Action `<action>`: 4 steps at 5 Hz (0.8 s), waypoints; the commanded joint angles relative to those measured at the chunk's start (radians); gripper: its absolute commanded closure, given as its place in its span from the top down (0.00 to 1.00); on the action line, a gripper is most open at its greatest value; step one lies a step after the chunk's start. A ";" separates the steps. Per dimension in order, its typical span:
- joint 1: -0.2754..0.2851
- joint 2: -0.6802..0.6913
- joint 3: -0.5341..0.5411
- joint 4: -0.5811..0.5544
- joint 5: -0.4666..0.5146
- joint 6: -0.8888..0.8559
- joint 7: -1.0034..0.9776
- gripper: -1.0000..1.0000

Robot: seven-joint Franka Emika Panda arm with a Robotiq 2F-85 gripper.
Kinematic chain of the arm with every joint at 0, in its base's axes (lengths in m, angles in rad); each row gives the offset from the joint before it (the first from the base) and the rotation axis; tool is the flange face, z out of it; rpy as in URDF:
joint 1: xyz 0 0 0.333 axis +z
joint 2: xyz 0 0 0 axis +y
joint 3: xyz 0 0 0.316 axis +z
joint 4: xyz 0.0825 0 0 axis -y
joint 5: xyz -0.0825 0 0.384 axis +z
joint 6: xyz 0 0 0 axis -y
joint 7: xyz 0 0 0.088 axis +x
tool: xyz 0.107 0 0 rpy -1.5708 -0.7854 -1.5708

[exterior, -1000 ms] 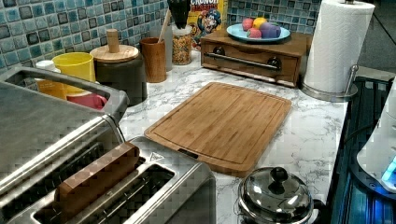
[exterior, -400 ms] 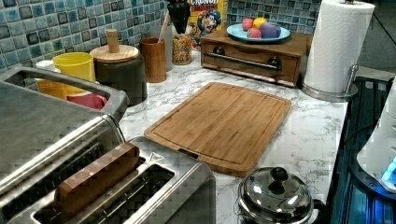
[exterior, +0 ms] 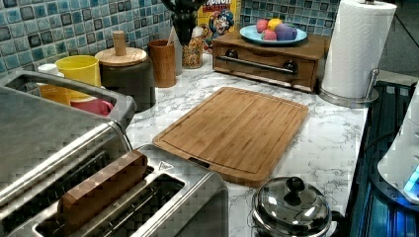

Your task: Turn on the toaster.

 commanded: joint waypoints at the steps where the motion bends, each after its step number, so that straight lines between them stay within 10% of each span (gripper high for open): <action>1: 0.136 -0.066 0.189 -0.150 0.061 0.089 -0.103 0.00; 4: 0.164 -0.007 0.282 -0.129 0.080 0.010 -0.169 0.00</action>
